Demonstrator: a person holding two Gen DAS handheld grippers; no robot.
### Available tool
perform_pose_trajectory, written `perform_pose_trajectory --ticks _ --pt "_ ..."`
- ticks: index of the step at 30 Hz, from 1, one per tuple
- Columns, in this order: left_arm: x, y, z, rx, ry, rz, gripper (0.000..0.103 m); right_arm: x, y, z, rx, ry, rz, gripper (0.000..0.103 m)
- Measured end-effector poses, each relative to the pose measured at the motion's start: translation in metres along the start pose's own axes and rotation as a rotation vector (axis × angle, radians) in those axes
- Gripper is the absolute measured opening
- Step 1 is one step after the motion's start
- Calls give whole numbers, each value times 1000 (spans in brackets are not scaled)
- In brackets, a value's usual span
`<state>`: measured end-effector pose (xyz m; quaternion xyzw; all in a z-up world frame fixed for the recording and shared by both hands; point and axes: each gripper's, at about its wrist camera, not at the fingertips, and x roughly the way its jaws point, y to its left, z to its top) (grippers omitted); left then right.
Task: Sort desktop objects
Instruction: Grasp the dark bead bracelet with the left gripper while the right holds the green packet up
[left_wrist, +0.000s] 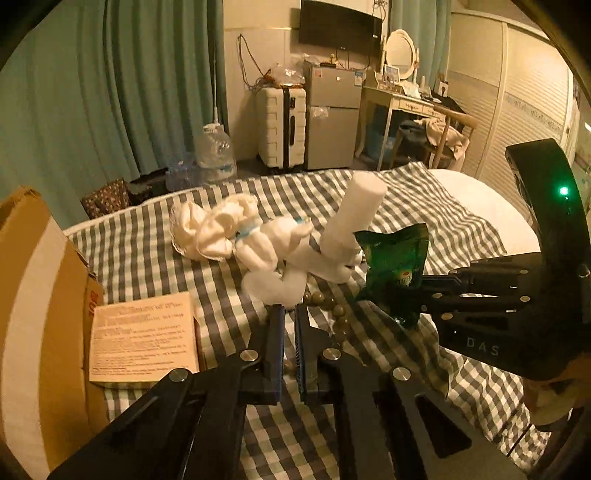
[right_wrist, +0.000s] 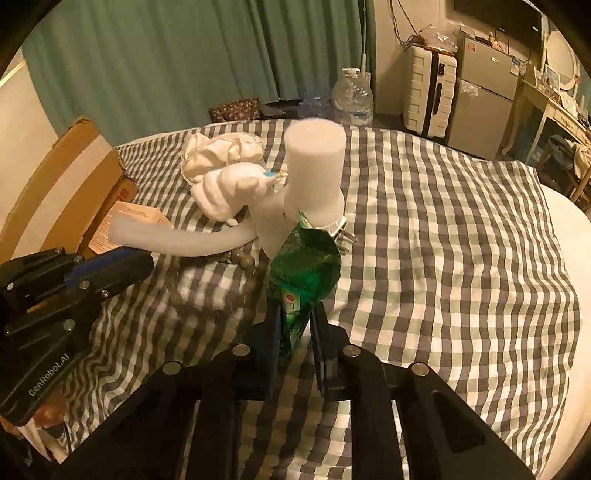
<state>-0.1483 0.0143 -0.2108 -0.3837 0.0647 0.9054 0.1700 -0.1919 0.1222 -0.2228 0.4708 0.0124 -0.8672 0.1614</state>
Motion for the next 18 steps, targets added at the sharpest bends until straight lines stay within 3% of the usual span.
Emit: perform_pose_trajectory --ticks 9,15,17,18 --pt "0 -2 -1 -9 -3 -17 5 -18 2 4 4 -40 7 14" --pt "19 0 -12 -21 61 -20 8 -24 3 5 2 -52 9 13" --pt "25 1 -16 -23 74 -5 18 -26 3 6 5 -58 15 13" --pt "28 1 -18 -23 83 -2 32 -27 2 6 7 -58 19 13"
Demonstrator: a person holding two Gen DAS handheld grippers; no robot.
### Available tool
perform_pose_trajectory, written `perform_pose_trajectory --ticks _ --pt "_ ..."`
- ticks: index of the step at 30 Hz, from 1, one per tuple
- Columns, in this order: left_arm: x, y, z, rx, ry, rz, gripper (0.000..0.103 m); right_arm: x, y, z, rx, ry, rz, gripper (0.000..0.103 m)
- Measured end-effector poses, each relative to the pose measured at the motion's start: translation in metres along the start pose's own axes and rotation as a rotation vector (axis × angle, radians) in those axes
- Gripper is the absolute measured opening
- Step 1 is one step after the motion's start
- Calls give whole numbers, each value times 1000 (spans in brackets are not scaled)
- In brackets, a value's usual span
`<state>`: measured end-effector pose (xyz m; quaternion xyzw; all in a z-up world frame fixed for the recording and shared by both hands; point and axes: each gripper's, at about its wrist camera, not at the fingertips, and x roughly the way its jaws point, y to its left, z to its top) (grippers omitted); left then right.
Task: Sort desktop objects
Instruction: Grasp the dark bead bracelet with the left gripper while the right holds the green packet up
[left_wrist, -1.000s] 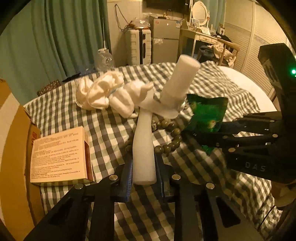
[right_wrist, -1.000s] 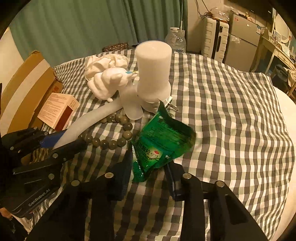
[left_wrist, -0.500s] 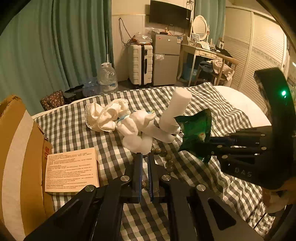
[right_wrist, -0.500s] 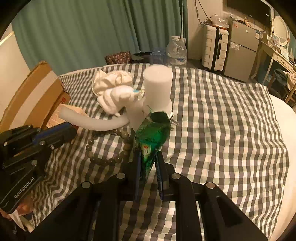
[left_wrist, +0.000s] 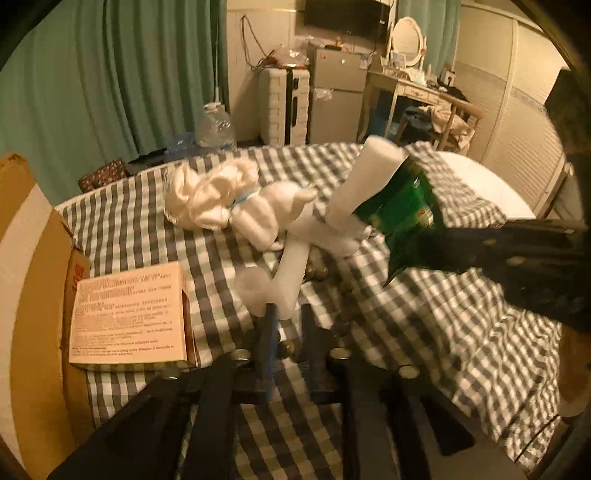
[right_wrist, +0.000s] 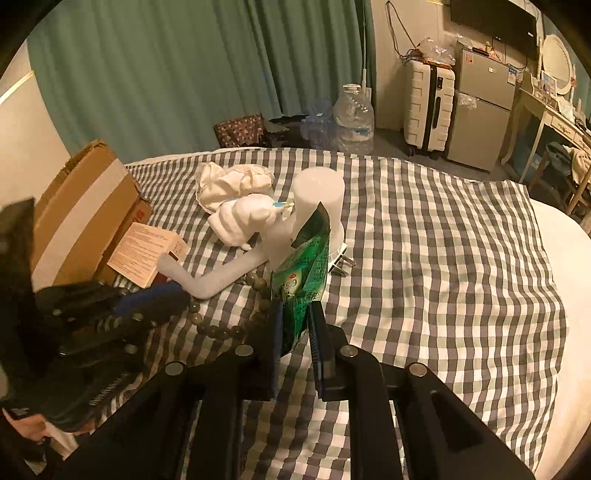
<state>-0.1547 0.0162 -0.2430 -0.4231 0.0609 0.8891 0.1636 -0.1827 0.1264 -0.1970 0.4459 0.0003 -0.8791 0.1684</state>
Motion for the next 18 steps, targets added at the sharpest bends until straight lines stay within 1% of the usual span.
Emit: perform_pose_trajectory --ticks 1,2,3,7,9,11,13,14,15,16,17,18 --pt "2 0 -2 -1 2 1 38 0 0 0 2 -1 3 12" --pt "5 0 -3 -2 4 5 52 -1 0 1 3 -4 7 12" --pt "6 0 -4 -5 6 11 59 -2 0 1 4 -9 12 12" --pt "13 4 -9 -32 26 6 60 -13 3 6 6 -41 28 12" --pt "17 6 -13 -39 40 16 65 -22 3 8 1 -62 31 12" --pt "18 8 -14 -49 41 20 65 -33 5 11 -3 -91 33 12" --pt "17 10 -15 -59 48 41 65 -40 4 13 -1 -111 37 12" --pt "14 11 -16 -68 51 65 65 -44 4 14 1 -122 40 12" --pt "7 12 -15 -77 37 73 65 -48 4 16 4 -131 42 12" --pt "0 12 -11 -84 6 67 65 -53 4 17 5 -146 43 12" --pt "-6 12 -9 -90 -29 58 71 -58 4 19 4 -161 42 12" --pt "-7 13 -10 -97 -35 57 77 -62 4 21 3 -172 41 12"
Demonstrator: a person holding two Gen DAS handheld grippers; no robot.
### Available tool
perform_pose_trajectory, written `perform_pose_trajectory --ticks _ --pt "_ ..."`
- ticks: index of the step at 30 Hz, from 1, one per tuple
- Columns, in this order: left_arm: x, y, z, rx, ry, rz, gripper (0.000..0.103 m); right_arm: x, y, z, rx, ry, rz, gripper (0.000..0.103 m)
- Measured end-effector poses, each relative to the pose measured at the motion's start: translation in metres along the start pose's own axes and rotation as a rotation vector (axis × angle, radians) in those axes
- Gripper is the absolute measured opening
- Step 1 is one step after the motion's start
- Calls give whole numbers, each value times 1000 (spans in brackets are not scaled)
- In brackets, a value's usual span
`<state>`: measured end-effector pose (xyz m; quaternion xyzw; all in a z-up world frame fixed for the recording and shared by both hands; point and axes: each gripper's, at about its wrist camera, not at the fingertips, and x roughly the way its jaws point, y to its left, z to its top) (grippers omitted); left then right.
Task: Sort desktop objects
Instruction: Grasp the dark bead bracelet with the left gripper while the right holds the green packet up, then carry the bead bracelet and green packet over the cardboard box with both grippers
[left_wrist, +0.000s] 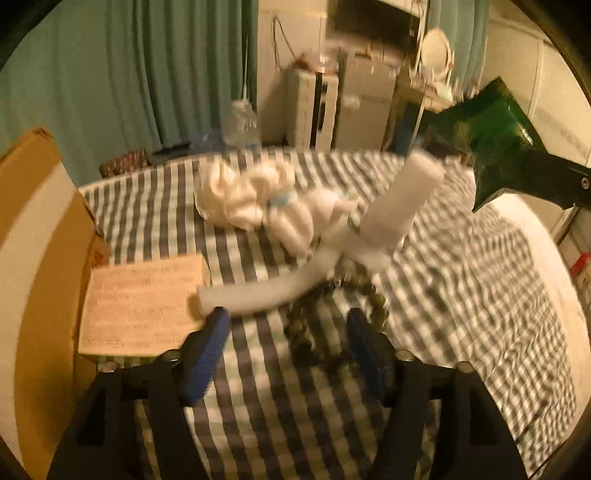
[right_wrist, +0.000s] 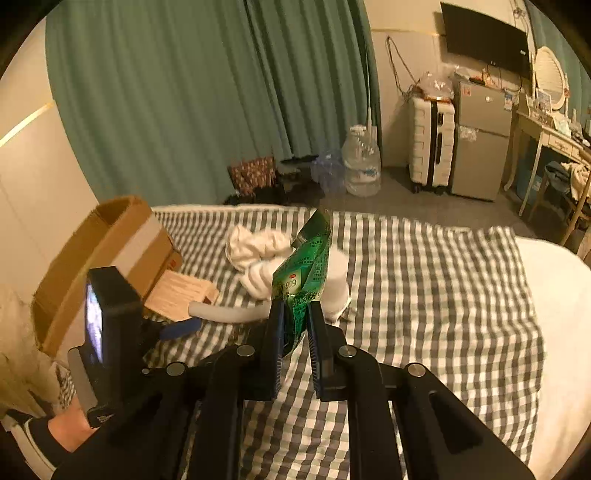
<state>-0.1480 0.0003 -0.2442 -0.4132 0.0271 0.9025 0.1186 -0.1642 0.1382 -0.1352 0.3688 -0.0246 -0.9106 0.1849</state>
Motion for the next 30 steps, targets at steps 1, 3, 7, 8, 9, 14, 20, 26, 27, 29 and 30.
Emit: perform_pose_trajectory --ticks 1,3,7,8,9,14,20,26,27,29,30 --pt "5 1 -3 -9 24 -14 77 -3 0 2 2 -9 0 12" --pt "21 2 -12 -41 108 -89 77 -7 -1 5 9 -24 5 12" --pt "37 -13 -27 -11 107 -52 77 -7 0 6 9 -26 8 12" --pt "36 -17 -27 -13 96 -51 67 -7 0 6 5 -26 8 12" --pt "35 -18 -26 -21 91 -55 48 -7 0 6 1 -27 5 12" --pt "25 -19 -27 -31 74 -64 11 -16 -3 10 2 -47 1 12" --pt "-5 -25 -8 25 -16 -84 10 -28 -9 12 18 -70 5 12" --pt "-38 -38 8 35 -88 -80 10 -41 -11 17 27 -107 8 12" --pt "-44 -38 11 30 -100 -80 10 -44 -11 18 27 -114 9 12" --pt "-58 -39 19 30 -131 -67 10 -51 -8 20 24 -130 9 12" --pt "-67 -39 22 35 -149 -61 10 -53 -8 21 22 -136 8 12"
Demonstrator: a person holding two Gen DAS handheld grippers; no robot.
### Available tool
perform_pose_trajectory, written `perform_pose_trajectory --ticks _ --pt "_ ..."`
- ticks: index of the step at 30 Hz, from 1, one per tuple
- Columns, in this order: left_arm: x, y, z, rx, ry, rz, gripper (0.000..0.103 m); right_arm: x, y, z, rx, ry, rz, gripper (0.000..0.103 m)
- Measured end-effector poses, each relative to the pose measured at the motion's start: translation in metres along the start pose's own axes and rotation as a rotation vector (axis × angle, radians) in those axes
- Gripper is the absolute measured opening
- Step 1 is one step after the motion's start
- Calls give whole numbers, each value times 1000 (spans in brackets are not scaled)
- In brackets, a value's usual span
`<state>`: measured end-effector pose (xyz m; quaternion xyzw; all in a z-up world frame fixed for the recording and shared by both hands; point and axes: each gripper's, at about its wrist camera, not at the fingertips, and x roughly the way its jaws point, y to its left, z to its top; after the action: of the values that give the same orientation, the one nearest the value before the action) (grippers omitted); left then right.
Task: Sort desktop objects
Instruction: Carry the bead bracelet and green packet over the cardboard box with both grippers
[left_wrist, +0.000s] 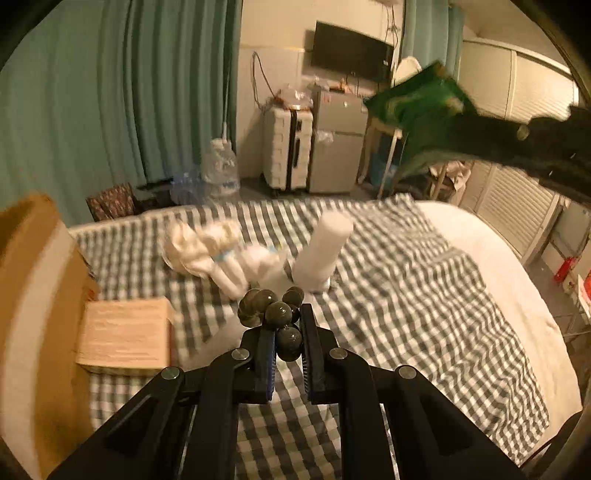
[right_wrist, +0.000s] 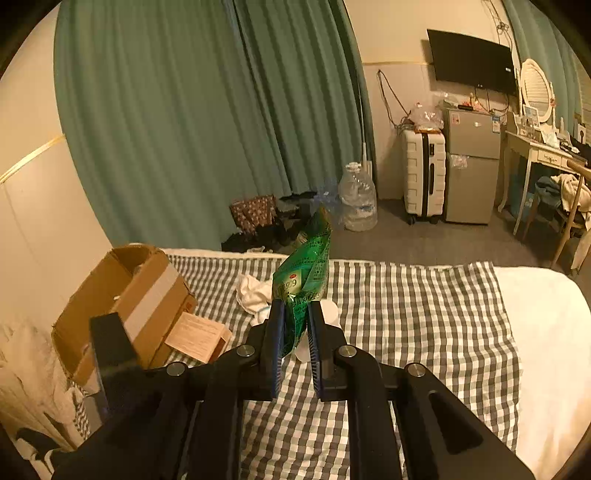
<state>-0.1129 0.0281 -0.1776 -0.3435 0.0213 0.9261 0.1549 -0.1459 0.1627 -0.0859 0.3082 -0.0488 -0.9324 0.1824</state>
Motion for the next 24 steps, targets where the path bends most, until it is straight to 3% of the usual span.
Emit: perform_pose_trajectory --ticks 9,24 --pt "-69 -3 25 33 -131 60 10 -29 25 18 -27 -68 4 12" --pt "-140 34 49 -8 -225 170 10 -48 81 30 -80 -120 15 12"
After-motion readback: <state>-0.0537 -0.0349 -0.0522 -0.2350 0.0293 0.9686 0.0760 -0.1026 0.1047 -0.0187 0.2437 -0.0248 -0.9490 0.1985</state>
